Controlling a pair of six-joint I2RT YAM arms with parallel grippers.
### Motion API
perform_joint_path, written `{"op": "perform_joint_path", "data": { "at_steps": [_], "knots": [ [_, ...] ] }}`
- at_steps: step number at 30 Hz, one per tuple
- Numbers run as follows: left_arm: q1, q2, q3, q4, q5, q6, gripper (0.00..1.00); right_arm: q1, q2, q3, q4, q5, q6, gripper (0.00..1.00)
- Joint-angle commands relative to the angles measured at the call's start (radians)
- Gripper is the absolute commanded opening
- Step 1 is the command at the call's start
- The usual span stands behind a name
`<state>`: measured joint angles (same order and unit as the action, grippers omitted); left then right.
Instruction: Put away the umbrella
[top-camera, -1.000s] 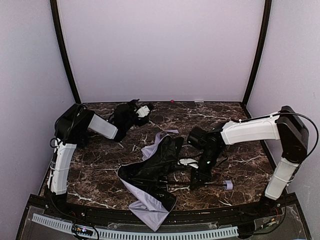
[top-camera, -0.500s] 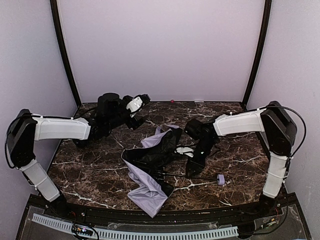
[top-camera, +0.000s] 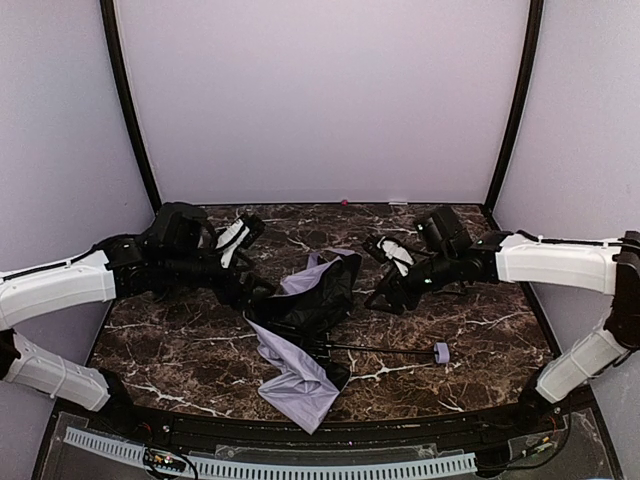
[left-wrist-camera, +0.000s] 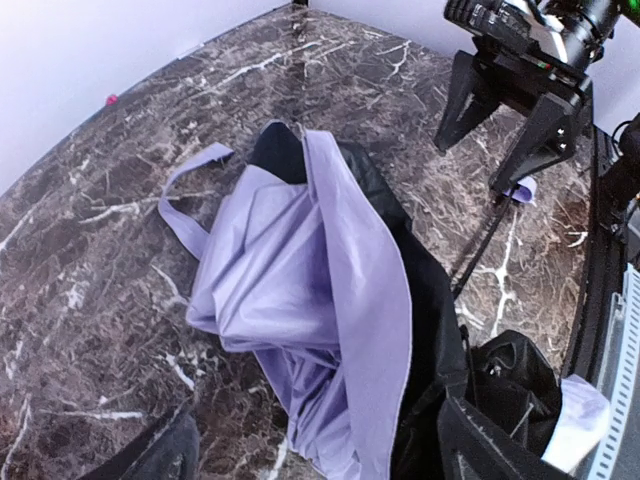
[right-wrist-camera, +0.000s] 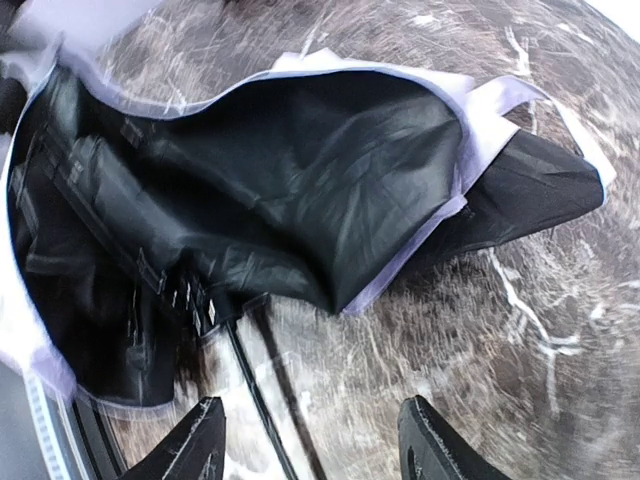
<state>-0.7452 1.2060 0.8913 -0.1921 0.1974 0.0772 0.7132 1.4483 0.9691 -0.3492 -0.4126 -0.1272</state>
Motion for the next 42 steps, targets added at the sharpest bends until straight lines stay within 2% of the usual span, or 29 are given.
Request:
{"op": "perform_joint_path", "data": {
  "at_steps": [1,4,6,10,12,13,14,16,21,28,32,33,37,40,41,42],
  "knots": [
    [-0.018,-0.016,-0.071,-0.042,0.125,-0.129,0.87,0.006,0.058,-0.075,0.443,0.009,0.333,0.61],
    [-0.022,0.022,-0.063,-0.076,0.101,-0.115,0.81,0.009,0.152,-0.050,0.556,0.015,0.393,0.61],
    [-0.023,0.042,-0.048,-0.103,0.089,-0.098,0.71,0.010,0.233,-0.021,0.586,0.013,0.404,0.60],
    [-0.030,0.063,-0.028,-0.135,0.110,-0.087,0.35,0.012,0.359,0.048,0.578,0.002,0.392,0.52],
    [-0.038,0.071,-0.022,-0.128,0.142,-0.077,0.10,0.015,0.408,0.078,0.574,-0.022,0.388,0.41],
    [-0.049,0.078,-0.012,-0.121,0.154,-0.065,0.02,0.017,0.429,0.092,0.573,-0.029,0.389,0.35],
    [-0.066,0.089,0.003,-0.111,0.155,-0.054,0.00,0.020,0.448,0.111,0.567,-0.032,0.389,0.30],
    [-0.108,0.138,0.058,-0.096,0.154,-0.027,0.00,0.031,0.485,0.137,0.547,-0.029,0.387,0.23],
    [-0.164,0.345,0.297,-0.135,0.172,0.002,0.00,0.051,0.560,0.177,0.488,0.003,0.397,0.16],
    [-0.227,0.636,0.623,-0.210,0.220,0.100,0.03,0.054,0.597,0.177,0.532,-0.056,0.432,0.15],
    [-0.227,0.729,0.704,-0.260,0.203,0.119,0.12,0.052,0.620,0.255,0.503,-0.083,0.437,0.21],
    [-0.227,0.730,0.706,-0.273,0.186,0.120,0.14,0.045,0.610,0.257,0.502,-0.087,0.442,0.25],
    [-0.221,0.640,0.649,-0.247,0.107,0.119,0.43,-0.015,0.501,0.191,0.535,-0.107,0.481,0.38],
    [-0.220,0.535,0.599,-0.189,0.024,0.129,0.58,-0.050,0.402,0.189,0.427,-0.069,0.446,0.47],
    [-0.220,0.500,0.590,-0.172,-0.001,0.134,0.63,-0.058,0.365,0.190,0.385,-0.069,0.446,0.47],
    [-0.220,0.467,0.582,-0.151,-0.020,0.141,0.72,-0.065,0.331,0.191,0.347,-0.041,0.407,0.52]
  ]
}}
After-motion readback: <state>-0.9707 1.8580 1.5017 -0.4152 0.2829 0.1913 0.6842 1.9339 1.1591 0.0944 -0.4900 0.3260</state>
